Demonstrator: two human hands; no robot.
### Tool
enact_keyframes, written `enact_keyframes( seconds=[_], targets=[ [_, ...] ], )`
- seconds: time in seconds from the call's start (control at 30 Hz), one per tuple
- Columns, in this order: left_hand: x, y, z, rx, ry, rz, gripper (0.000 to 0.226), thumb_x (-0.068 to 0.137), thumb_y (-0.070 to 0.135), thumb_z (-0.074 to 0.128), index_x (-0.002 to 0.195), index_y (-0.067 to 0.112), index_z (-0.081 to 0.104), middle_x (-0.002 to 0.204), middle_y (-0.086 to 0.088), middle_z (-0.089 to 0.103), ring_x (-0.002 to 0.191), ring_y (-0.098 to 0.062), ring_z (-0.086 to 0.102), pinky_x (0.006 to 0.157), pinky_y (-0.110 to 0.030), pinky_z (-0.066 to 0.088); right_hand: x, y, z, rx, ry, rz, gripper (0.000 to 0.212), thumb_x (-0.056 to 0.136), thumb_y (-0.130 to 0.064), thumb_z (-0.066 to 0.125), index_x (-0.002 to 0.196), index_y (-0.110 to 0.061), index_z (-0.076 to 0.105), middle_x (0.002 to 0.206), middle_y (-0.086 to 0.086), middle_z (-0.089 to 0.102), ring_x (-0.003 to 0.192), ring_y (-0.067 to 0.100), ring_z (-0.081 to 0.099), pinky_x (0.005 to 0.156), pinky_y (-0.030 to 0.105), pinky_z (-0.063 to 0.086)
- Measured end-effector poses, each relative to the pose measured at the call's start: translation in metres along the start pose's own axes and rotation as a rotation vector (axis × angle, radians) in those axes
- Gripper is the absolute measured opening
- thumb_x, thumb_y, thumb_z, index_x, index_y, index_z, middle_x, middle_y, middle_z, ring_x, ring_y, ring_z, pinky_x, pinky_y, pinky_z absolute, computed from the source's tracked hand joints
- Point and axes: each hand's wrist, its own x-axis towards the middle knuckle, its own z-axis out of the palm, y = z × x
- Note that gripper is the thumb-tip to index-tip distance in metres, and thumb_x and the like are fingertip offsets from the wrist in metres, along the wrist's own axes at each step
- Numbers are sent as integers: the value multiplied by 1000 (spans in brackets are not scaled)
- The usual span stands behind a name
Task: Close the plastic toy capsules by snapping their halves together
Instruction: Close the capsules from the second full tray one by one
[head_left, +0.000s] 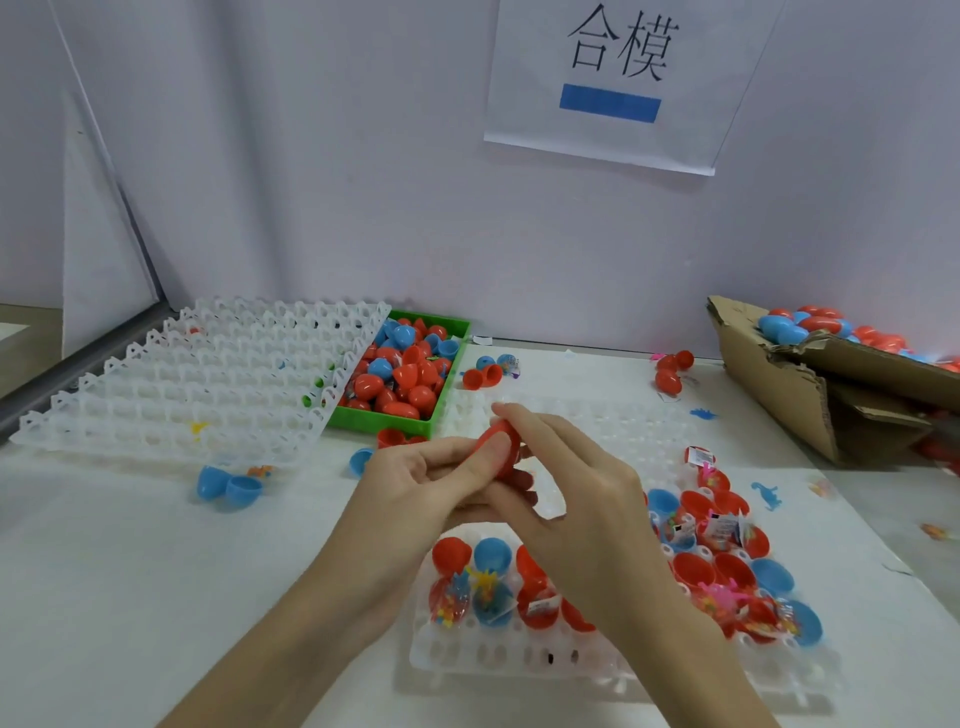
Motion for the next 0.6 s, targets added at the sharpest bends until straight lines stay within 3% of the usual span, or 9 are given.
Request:
enact_keyframes(
  seconds=[0.13, 0.23, 0.33, 0.43, 0.5, 0.6],
  targets=[
    [4, 4, -8, -181, -171, -108, 42, 88, 40, 71, 111, 6, 80, 115, -21, 76, 110, -30, 74, 91, -29, 59, 0, -3, -1, 96, 38, -29, 41, 92, -9, 70, 132, -8, 63, 113, -2, 66, 102, -18, 52, 88, 0, 42],
    [5, 3, -10, -124, -204, -87, 43, 91, 45, 69, 114, 10, 80, 118, -15, 77, 115, -26, 73, 97, -29, 58, -2, -2, -1, 82, 42, -21, 40, 92, -7, 67, 132, -8, 63, 108, -3, 67, 97, -16, 52, 84, -1, 43],
    [4, 3, -6, 173, -104, -12, 48, 88, 61, 63, 110, 22, 82, 106, -2, 81, 105, -17, 76, 95, -33, 60, -1, -4, -1, 24, 17, -1, 43, 92, -15, 65, 133, -6, 62, 108, 2, 72, 99, -5, 52, 86, -6, 39],
    [-2, 1, 2, 476, 146, 229, 42, 82, 66, 65, 95, 29, 80, 83, 11, 79, 82, -7, 77, 78, -25, 61, -1, -4, -3, -5, -21, 45, 46, 89, -23, 62, 131, -5, 64, 104, 2, 74, 90, 5, 63, 84, -8, 36],
    [-5, -2, 5, 536, 261, 352, 40, 74, 63, 74, 98, 31, 76, 83, 17, 77, 81, -4, 75, 73, -17, 58, 1, -2, -5, -36, -49, 69, 45, 88, -26, 62, 130, -7, 65, 103, 1, 74, 86, 9, 66, 81, -8, 35],
    [-4, -7, 8, 486, 245, 418, 28, 78, 42, 82, 100, 26, 76, 87, 15, 78, 85, -7, 76, 75, -13, 57, 1, 0, -5, -60, -75, 65, 42, 91, -28, 62, 129, -11, 65, 104, -1, 74, 87, 11, 67, 81, -3, 38]
  ],
)
